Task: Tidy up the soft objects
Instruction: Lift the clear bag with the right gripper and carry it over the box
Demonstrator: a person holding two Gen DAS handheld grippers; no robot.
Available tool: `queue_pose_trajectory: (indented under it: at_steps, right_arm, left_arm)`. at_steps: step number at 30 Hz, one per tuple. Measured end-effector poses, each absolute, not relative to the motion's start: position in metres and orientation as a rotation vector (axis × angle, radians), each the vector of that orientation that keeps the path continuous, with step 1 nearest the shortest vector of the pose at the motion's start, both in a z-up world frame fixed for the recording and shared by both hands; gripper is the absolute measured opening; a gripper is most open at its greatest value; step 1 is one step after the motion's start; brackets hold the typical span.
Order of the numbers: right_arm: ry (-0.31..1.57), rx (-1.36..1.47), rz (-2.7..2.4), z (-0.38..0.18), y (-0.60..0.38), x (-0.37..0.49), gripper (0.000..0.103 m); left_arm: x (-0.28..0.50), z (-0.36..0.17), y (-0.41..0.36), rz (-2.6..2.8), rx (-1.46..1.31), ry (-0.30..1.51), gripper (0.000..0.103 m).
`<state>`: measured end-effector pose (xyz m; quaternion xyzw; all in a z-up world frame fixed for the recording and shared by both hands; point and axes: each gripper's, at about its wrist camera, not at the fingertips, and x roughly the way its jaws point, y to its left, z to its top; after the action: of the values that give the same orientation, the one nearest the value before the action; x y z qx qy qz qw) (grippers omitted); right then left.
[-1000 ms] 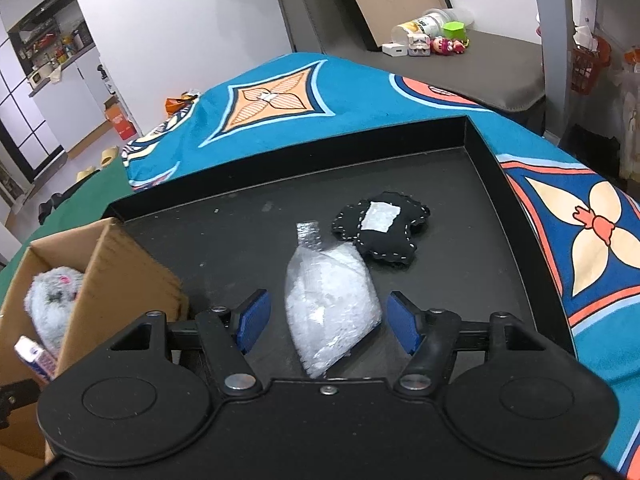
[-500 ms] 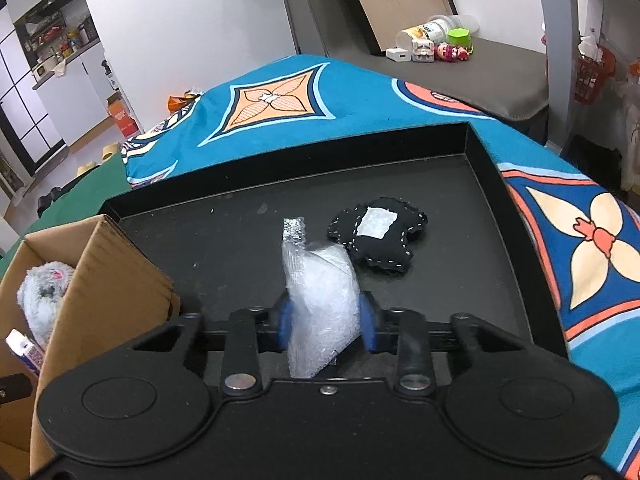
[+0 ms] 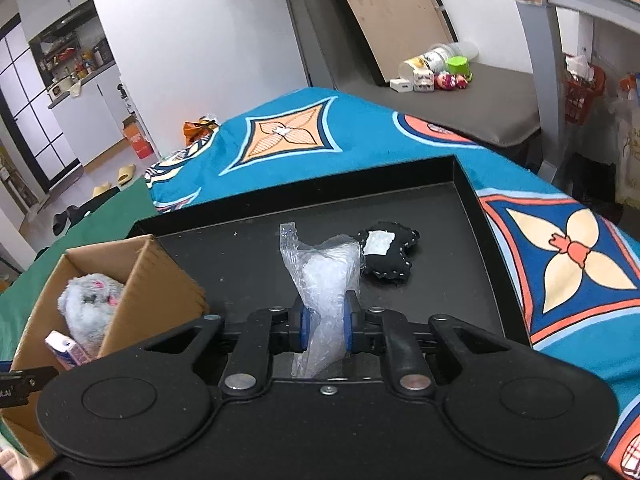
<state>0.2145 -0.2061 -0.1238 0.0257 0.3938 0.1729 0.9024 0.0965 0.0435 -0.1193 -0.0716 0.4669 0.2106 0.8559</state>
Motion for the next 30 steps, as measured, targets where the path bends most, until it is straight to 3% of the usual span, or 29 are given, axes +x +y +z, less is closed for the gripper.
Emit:
queue_pose_trajectory:
  at_steps: [30]
  right_arm:
    - [0.747, 0.014, 0.465, -0.072, -0.163, 0.176, 0.016]
  left_arm:
    - [0.076, -0.115, 0.057, 0.411, -0.2, 0.936, 0.058]
